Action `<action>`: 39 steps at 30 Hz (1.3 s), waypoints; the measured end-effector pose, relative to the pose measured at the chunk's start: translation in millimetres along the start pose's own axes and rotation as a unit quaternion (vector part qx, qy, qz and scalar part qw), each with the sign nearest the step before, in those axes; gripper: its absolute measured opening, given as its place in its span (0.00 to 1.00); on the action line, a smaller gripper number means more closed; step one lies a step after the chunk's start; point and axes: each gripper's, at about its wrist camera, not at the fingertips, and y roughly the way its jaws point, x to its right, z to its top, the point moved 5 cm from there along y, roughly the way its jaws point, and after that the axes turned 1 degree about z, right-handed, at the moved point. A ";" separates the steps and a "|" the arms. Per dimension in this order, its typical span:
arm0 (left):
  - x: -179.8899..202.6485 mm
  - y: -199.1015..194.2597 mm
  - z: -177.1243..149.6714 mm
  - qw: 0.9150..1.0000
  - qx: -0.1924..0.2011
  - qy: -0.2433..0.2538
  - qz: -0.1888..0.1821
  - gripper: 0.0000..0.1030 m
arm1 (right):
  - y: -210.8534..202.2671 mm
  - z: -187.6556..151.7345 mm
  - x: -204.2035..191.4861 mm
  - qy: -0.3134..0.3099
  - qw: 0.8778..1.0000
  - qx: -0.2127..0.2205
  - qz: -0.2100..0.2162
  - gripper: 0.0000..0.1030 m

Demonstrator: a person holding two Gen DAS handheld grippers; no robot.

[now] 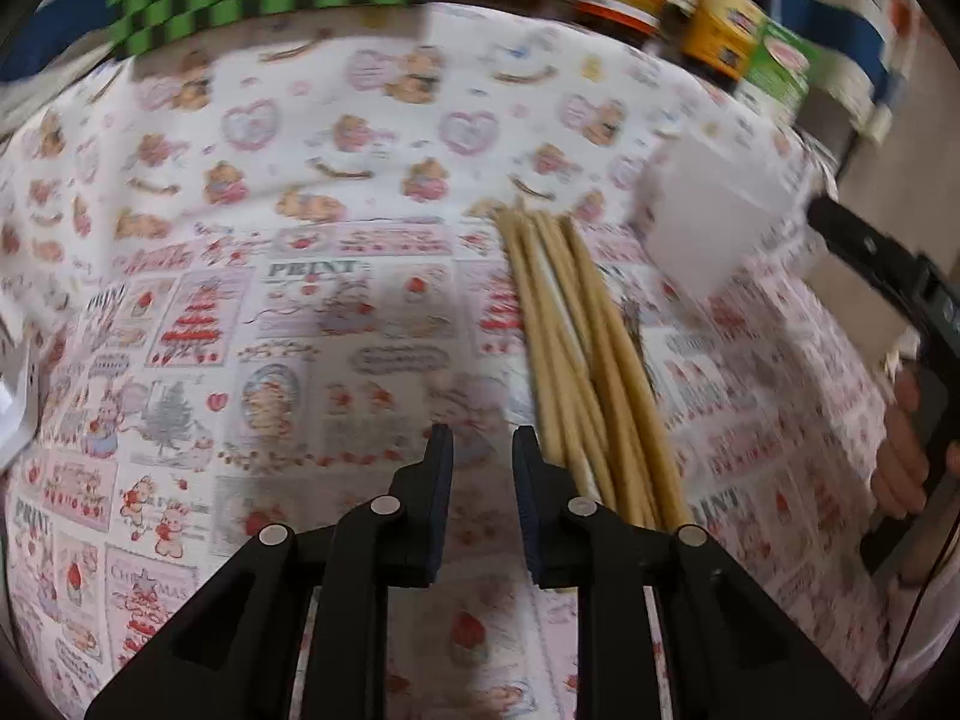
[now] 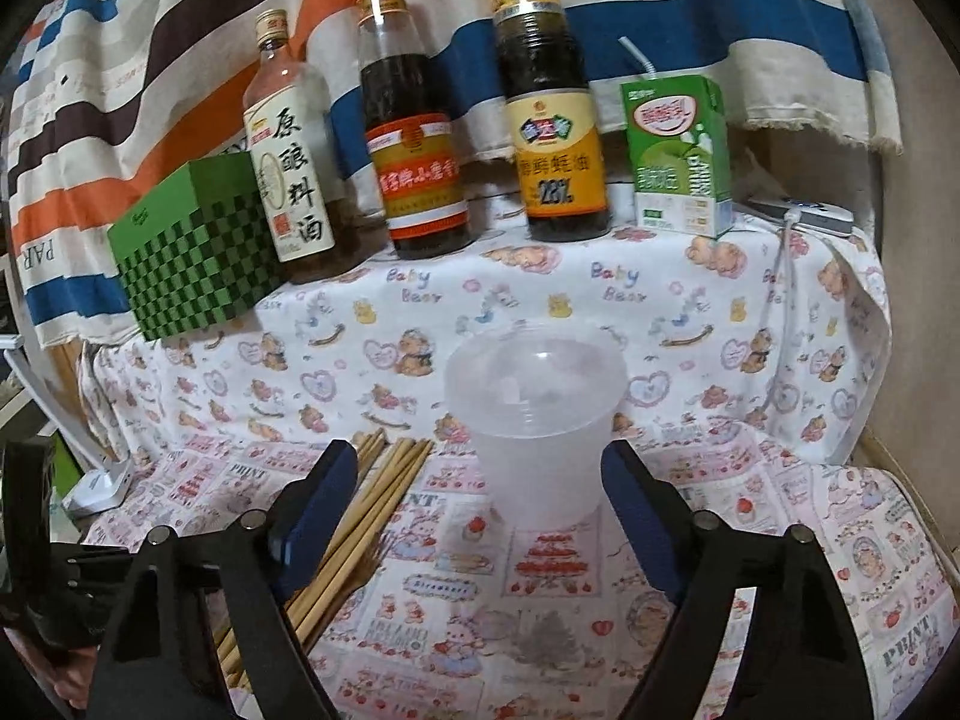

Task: Organize utensils
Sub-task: 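Lower the left tool over the bamboo chopstick pile beside the cup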

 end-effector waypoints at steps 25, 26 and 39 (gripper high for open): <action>19.2 -2.8 -7.4 0.999 -0.033 0.031 0.000 0.40 | 9.9 -11.4 -7.0 -0.018 1.000 -0.020 0.000 0.76; 19.1 -2.7 -7.3 0.999 -0.033 0.030 0.005 0.40 | 9.5 -11.3 -7.9 -0.019 1.000 -0.019 -0.001 0.76; 37.7 -12.2 -10.0 0.992 -0.015 0.106 0.061 0.36 | 10.4 -15.4 -17.8 -0.052 0.998 -0.017 -0.007 0.76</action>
